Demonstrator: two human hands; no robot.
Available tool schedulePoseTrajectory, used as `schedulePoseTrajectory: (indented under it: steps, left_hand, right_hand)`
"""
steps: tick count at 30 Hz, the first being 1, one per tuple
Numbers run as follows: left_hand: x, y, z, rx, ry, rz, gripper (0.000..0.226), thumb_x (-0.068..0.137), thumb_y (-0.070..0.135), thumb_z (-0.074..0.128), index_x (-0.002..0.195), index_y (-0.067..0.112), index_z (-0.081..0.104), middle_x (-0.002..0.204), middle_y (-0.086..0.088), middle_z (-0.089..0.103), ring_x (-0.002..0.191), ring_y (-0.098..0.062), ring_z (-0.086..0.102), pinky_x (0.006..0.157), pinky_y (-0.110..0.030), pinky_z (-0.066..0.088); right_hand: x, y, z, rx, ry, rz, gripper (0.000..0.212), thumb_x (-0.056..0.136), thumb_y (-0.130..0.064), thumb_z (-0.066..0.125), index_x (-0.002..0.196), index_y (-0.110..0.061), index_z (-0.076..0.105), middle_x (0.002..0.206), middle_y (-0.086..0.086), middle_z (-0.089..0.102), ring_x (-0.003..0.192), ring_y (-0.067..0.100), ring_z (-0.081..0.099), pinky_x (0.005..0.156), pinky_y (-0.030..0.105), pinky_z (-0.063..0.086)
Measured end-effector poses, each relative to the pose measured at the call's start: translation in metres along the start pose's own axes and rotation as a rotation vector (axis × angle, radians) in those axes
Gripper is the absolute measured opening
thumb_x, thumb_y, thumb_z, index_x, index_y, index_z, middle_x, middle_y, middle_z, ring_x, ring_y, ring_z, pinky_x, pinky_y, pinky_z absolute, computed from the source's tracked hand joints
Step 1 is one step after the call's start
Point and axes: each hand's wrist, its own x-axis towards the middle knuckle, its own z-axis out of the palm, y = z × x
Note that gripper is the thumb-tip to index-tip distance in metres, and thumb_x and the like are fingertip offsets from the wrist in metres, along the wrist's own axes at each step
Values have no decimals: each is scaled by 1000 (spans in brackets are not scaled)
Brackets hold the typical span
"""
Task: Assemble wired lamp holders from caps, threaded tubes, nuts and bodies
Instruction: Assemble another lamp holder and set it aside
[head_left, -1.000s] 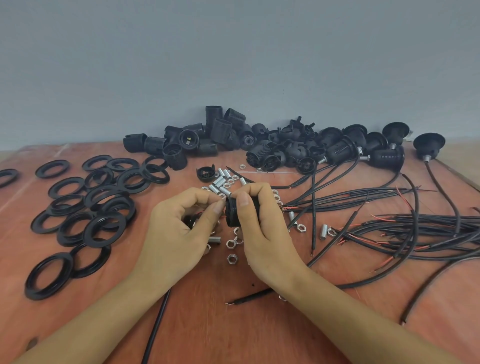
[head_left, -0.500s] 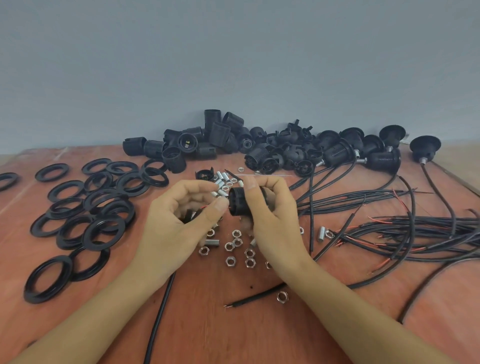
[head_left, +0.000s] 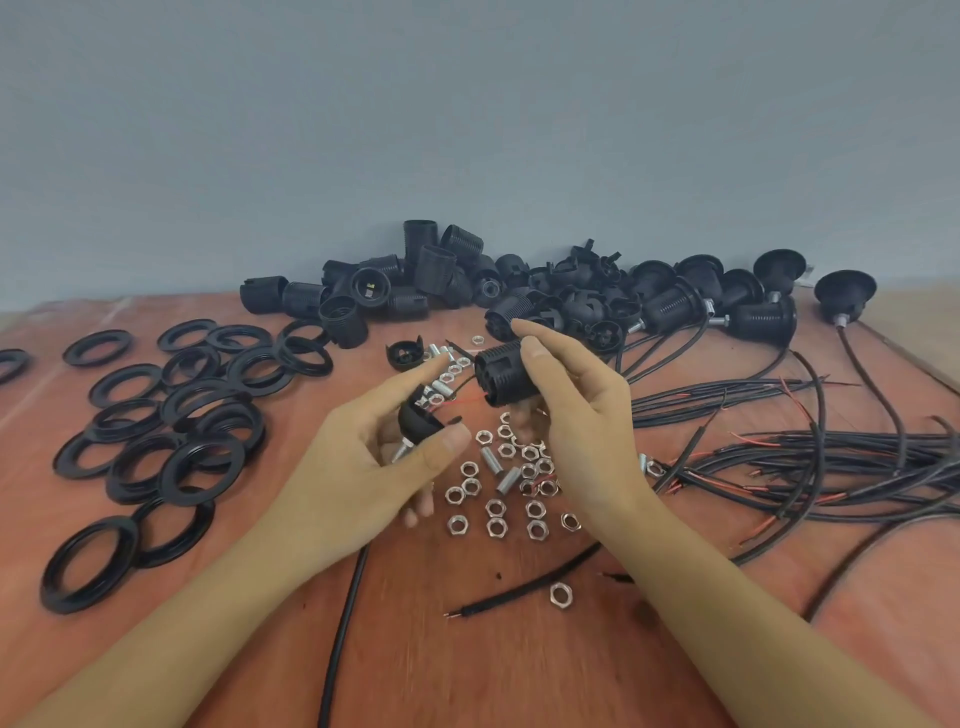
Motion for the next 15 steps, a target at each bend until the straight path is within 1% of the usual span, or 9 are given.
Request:
schedulePoseTrajectory:
  steps: [2, 3, 5, 6, 8, 9, 11, 12, 15]
  left_hand:
    - [-2, -3, 1, 117, 7, 54, 65, 71, 54, 69, 131, 61, 46, 72, 10, 67, 46, -8, 59, 45, -20, 50]
    - [-3, -4, 0, 173, 14, 92, 66, 73, 54, 68, 134, 60, 43, 75, 16, 67, 50, -3, 60, 49, -16, 49]
    - [-4, -4, 0, 276, 14, 176, 68, 80, 51, 65, 143, 51, 38, 84, 30, 65, 65, 8, 62, 60, -5, 46]
    - [-4, -4, 1, 309, 7, 213, 68, 84, 47, 64, 146, 46, 36, 87, 33, 64, 72, 13, 62, 65, -3, 44]
    - [-6, -3, 4, 322, -13, 268, 67, 89, 38, 63, 149, 38, 34, 93, 31, 64, 78, 12, 61, 69, -1, 43]
    - [-6, -2, 5, 328, -22, 291, 67, 90, 34, 63, 149, 36, 33, 99, 28, 65, 83, 9, 63, 71, -1, 43]
    - [-7, 1, 6, 378, -32, 333, 68, 90, 32, 63, 150, 34, 31, 111, 24, 65, 98, 5, 63, 81, -2, 42]
    - [-7, 1, 7, 404, -30, 350, 70, 89, 32, 63, 150, 32, 29, 115, 26, 64, 103, 7, 61, 85, -2, 41]
    - [-6, 1, 6, 474, -35, 352, 75, 88, 35, 62, 152, 27, 23, 120, 28, 56, 109, 12, 56, 91, -2, 37]
  right_hand:
    - [-2, 1, 1, -52, -17, -51, 17, 98, -19, 58, 109, -20, 71, 66, -9, 61, 50, 8, 49, 48, 20, 43]
    - [-3, 1, 1, -66, -26, -69, 16, 97, -19, 58, 107, -22, 71, 67, -11, 61, 51, 7, 49, 48, 19, 43]
    - [-4, 1, 2, -85, -45, -89, 15, 96, -20, 60, 106, -21, 71, 70, -13, 65, 54, 1, 53, 51, 15, 44]
    - [-5, 1, 3, -89, -61, -94, 15, 96, -19, 61, 107, -20, 71, 72, -14, 67, 56, 0, 57, 53, 13, 45]
    - [-6, 2, 5, -96, -79, -103, 17, 95, -20, 63, 108, -16, 72, 83, -10, 71, 65, 1, 63, 58, 13, 48]
    - [-7, 3, 6, -102, -84, -107, 19, 94, -22, 64, 109, -15, 73, 91, -4, 73, 73, 4, 67, 63, 18, 52]
    - [-9, 4, 8, -127, -84, -112, 22, 93, -25, 65, 111, -14, 73, 102, 7, 72, 90, 17, 70, 78, 35, 59]
    - [-10, 4, 9, -137, -88, -116, 23, 93, -25, 66, 112, -14, 72, 104, 9, 71, 94, 21, 70, 83, 41, 59]
    - [-10, 4, 10, -171, -68, -136, 25, 90, -29, 68, 111, -17, 73, 106, 10, 71, 97, 25, 69, 87, 49, 56]
